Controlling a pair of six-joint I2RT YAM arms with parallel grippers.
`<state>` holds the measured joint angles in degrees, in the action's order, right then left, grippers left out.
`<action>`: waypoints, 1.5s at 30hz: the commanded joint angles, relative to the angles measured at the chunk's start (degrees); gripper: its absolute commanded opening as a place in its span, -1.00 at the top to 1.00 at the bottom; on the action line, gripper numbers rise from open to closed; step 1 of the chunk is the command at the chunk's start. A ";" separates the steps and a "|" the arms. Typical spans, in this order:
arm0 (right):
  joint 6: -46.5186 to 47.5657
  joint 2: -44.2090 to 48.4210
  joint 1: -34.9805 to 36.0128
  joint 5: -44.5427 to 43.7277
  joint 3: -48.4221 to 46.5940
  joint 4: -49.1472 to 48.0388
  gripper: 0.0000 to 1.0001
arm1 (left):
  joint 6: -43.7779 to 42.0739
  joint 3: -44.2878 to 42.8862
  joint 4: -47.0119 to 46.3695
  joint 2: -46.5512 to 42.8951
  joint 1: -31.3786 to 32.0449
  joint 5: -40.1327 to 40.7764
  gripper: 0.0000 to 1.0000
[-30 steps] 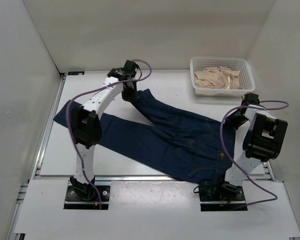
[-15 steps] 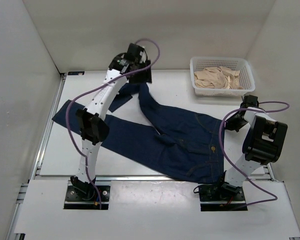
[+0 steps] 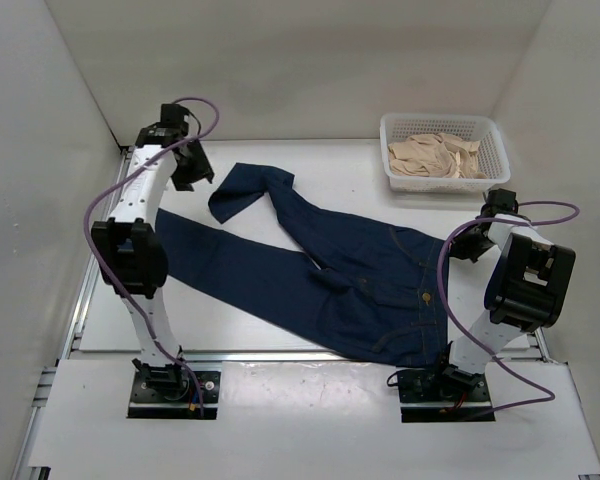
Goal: Fold and stack the trousers
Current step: Flatten the trousers out
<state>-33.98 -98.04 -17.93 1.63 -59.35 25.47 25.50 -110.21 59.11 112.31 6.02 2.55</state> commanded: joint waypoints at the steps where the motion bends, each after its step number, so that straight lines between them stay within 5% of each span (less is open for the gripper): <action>1: 0.84 2.15 -0.17 1.27 -0.06 -0.34 1.00 | -0.71 -1.66 -1.72 4.99 -1.36 -1.07 -0.18; 3: 1.36 2.15 -0.17 1.27 -0.06 -0.34 1.00 | -0.71 -3.86 -1.72 8.08 -1.36 1.66 0.13; 4: 1.37 2.15 -0.17 1.27 -0.06 -0.34 1.00 | -0.71 -5.96 -0.59 11.14 -1.36 2.63 0.13; 9: 1.37 1.62 -0.17 1.27 -0.06 0.19 1.00 | -1.24 -8.61 -0.58 17.67 -2.59 -0.09 -0.90; 12: 1.37 1.10 -0.17 1.27 -0.06 0.19 1.00 | -1.24 -9.14 -1.10 20.22 -2.59 -0.79 -0.93; 16: 1.37 0.57 -0.17 1.80 -0.59 0.19 1.00 | -1.24 -11.42 -1.10 23.74 -2.59 -0.79 -0.70; 18: 1.37 0.57 -0.17 1.80 -0.59 0.19 1.00 | -1.77 -13.88 -1.10 25.66 -3.12 -0.79 -0.25; 20: 1.37 0.57 -0.17 1.80 -0.59 0.19 1.00 | -1.77 -16.42 0.64 26.20 -3.12 -0.79 0.56; 21: 1.37 0.57 -0.17 1.28 -1.11 0.80 1.00 | -1.77 -19.74 1.96 26.81 -3.12 0.34 0.80; 26: 1.37 2.32 -0.17 0.13 -2.34 1.94 1.00 | -2.38 -23.12 2.95 17.70 -4.96 7.11 0.80; 35: -1.53 12.94 -0.17 -6.45 -4.19 5.02 1.00 | -6.94 -23.82 4.43 1.79 -16.21 4.32 0.80; 45: -2.85 21.32 0.78 -5.86 -5.95 6.43 1.00 | -9.32 -18.99 7.68 -4.73 -21.31 6.33 0.80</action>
<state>-37.01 -76.51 -18.41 -5.74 -62.92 30.74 17.74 -131.02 65.10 108.57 -15.11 9.23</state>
